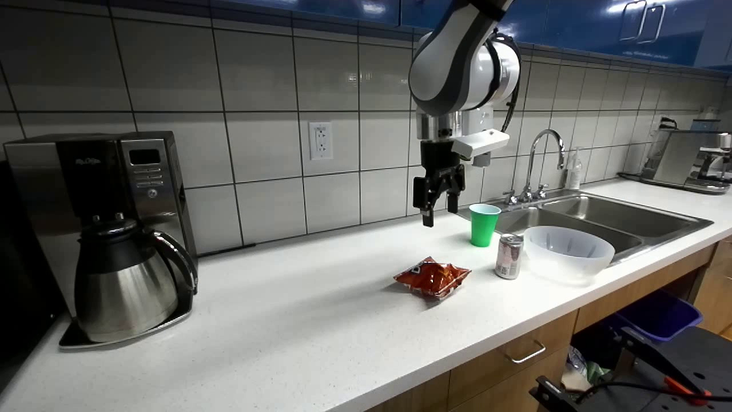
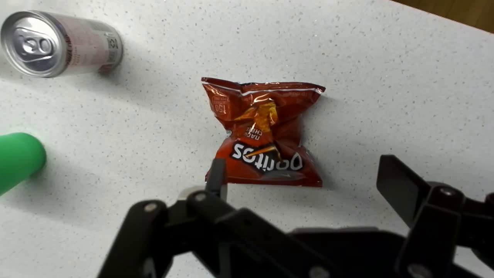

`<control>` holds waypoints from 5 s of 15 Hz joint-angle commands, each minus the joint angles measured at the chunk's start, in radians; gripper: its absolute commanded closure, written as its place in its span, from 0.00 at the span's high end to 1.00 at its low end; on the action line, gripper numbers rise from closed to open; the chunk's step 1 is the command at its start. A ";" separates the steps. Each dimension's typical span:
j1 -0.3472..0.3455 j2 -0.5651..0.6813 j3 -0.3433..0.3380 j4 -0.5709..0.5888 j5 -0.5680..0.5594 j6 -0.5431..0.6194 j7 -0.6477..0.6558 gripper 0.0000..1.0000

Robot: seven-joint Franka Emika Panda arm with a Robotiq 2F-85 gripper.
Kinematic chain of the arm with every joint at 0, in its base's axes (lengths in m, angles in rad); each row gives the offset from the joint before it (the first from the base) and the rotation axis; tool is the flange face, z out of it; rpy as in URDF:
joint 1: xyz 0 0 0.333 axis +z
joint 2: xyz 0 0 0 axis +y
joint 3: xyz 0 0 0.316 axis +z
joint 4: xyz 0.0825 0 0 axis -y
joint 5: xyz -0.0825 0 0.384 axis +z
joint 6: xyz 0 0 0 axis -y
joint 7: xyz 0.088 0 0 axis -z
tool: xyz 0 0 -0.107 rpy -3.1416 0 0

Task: Put the dorito packet into the plastic bowl

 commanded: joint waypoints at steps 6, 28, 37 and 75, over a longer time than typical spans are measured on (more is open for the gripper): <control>-0.025 0.110 -0.006 0.032 -0.118 0.103 -0.046 1.00; -0.002 0.300 -0.013 0.081 -0.181 0.272 -0.041 1.00; -0.022 0.321 0.001 0.093 -0.162 0.265 -0.064 0.30; -0.276 -0.116 -0.143 -0.121 0.067 0.343 -0.206 0.00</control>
